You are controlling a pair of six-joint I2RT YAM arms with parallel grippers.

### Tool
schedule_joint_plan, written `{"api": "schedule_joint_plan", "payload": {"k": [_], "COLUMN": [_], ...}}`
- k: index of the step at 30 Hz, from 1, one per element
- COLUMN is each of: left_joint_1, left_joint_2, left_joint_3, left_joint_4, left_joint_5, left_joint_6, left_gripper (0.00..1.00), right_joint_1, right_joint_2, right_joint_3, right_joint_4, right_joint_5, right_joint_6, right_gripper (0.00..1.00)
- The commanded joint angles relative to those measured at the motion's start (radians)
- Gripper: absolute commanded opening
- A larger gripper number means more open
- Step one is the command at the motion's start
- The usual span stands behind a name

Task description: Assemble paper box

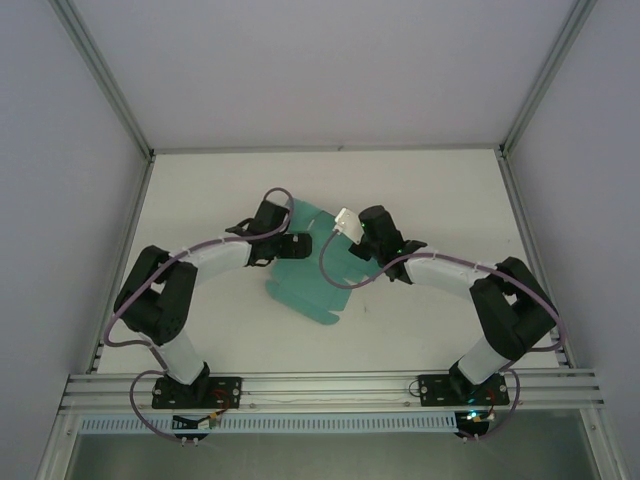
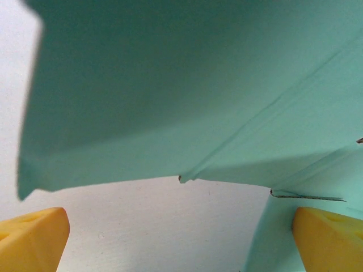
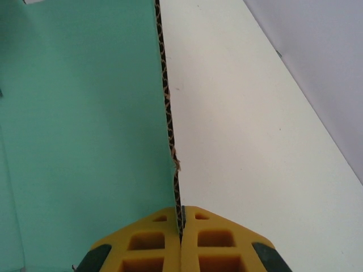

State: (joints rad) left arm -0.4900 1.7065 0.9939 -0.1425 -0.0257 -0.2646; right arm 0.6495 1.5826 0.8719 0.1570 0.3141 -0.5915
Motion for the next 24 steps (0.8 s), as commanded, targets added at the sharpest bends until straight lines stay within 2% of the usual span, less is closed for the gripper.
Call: {"api": "schedule_joint_plan", "payload": {"k": [1,5,11,16,18,21,24], "left_joint_1": [-0.006,-0.004,0.038,0.136,0.183,0.259,0.297], "left_joint_2": [-0.023,-0.107,-0.241,-0.293,-0.295,-0.256,-0.174], "left_joint_3": [0.007,-0.004,-0.024,-0.022,-0.012,0.018,0.048], "left_joint_4": [-0.019,-0.010,-0.024,-0.056,-0.063,-0.063,-0.030], "left_joint_5": [-0.074,-0.020,0.000,-0.076,-0.103,-0.099,-0.136], "left_joint_6": [-0.008,-0.028,-0.079,-0.125,-0.150,-0.185,-0.191], "left_gripper": [1.00,1.00,1.00,1.00,1.00,1.00,1.00], "right_joint_1": [0.005,0.007,0.022,0.041,0.048,0.050,0.053], "right_joint_2": [-0.026,-0.005,0.063,0.119,0.164,0.250,0.319], "right_joint_3": [0.038,0.063,0.065,0.034,0.014,-0.014,-0.038], "right_joint_4": [-0.009,0.003,0.186,0.437,0.588,0.797,0.937], "right_joint_5": [-0.011,0.086,0.239,0.273,0.291,0.306,0.300], "right_joint_6": [-0.030,-0.165,-0.455,-0.618,-0.705,-0.812,-0.875], "right_gripper": [0.00,0.00,0.00,0.00,0.00,0.00,0.00]}}
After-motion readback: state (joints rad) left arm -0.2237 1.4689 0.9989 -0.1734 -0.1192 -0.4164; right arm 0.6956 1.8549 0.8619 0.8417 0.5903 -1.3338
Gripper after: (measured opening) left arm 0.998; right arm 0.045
